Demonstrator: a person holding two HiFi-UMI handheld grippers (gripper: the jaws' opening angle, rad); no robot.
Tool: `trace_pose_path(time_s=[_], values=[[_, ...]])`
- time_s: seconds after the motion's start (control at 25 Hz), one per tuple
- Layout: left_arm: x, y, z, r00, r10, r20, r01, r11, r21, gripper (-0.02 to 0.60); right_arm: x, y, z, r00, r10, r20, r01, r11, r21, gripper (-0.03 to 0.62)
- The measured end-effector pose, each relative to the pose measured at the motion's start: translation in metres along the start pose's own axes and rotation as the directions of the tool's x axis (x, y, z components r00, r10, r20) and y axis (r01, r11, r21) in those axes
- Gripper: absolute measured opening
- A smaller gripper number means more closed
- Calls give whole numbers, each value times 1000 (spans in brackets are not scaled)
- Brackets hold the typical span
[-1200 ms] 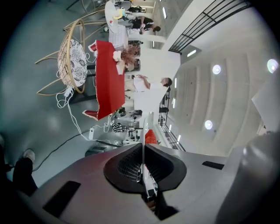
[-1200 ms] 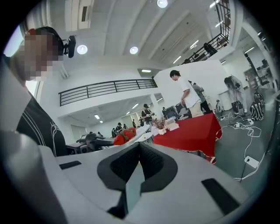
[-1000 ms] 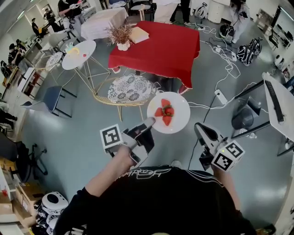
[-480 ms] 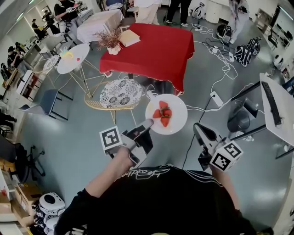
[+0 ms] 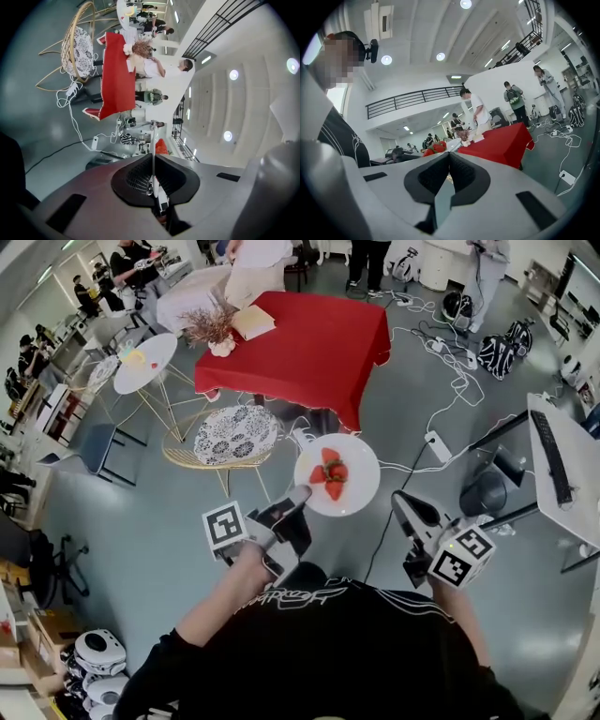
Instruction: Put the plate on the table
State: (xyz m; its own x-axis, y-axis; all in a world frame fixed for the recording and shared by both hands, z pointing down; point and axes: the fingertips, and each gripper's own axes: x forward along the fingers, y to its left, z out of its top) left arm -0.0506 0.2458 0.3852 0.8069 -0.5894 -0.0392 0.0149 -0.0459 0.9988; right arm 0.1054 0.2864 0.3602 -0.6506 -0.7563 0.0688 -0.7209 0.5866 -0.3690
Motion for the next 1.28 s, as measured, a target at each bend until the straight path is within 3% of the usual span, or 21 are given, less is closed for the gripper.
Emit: trace_pose_path(time_s=[0.32, 0.56, 0.8, 1.28], values=[[12, 6, 11, 1000, -4, 28, 4, 1000, -9, 18, 13, -12, -3, 999, 33, -20, -33, 999, 11, 8], [31, 5, 43, 999, -35, 36, 36, 999, -9, 18, 45, -32, 9, 999, 45, -24, -46, 999, -15, 8], [67, 14, 105, 998, -37, 56, 38, 999, -20, 18, 100, -77, 31, 998, 39, -39, -41, 999, -27, 8], [171, 23, 269, 999, -1, 42, 2, 1000, -24, 18, 261, -175, 75, 994, 39, -98, -36, 999, 27, 8]])
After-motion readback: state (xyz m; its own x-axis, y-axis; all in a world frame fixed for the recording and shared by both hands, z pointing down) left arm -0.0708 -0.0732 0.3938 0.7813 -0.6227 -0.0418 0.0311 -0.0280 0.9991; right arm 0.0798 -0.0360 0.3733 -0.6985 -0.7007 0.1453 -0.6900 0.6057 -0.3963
